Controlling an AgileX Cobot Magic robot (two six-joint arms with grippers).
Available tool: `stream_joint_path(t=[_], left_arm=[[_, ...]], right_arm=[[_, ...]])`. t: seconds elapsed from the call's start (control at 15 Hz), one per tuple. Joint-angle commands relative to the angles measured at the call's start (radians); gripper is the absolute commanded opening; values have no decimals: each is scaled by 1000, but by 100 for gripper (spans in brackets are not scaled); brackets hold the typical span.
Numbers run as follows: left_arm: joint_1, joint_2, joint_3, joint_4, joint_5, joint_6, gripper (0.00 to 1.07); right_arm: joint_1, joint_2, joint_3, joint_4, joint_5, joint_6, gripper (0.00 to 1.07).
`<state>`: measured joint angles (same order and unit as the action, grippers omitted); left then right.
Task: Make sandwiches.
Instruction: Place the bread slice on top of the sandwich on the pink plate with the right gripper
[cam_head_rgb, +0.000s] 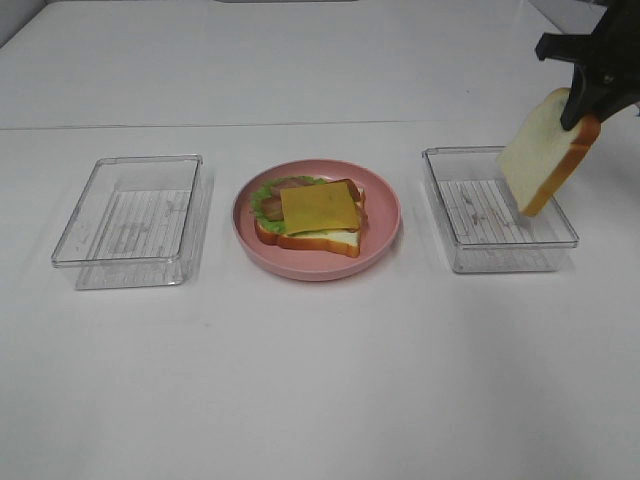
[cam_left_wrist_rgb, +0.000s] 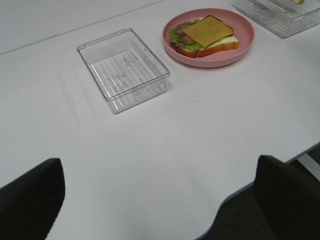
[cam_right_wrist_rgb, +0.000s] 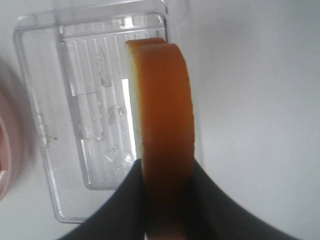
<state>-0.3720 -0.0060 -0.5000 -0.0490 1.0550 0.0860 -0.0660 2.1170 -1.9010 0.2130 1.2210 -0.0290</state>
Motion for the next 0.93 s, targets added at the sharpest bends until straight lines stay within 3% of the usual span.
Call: stream_joint_path(t=[0.07, 0.27, 0.33, 0.47, 0.93], left_arm=[[-2, -8, 2, 1, -10, -7, 97], [-2, -8, 2, 1, -10, -7, 97], [-2, -8, 2, 1, -10, -7, 97], [-2, -8, 2, 1, -10, -7, 97], [-2, -8, 2, 1, -10, -7, 97]], right_arm=[[-3, -56, -1, 73, 24, -14, 0], [-2, -122, 12, 246, 61, -55, 0], [22, -163, 70, 353, 40, -75, 0], [65, -188, 124, 400, -9, -86, 0], [307, -195, 425, 638, -454, -123, 0]])
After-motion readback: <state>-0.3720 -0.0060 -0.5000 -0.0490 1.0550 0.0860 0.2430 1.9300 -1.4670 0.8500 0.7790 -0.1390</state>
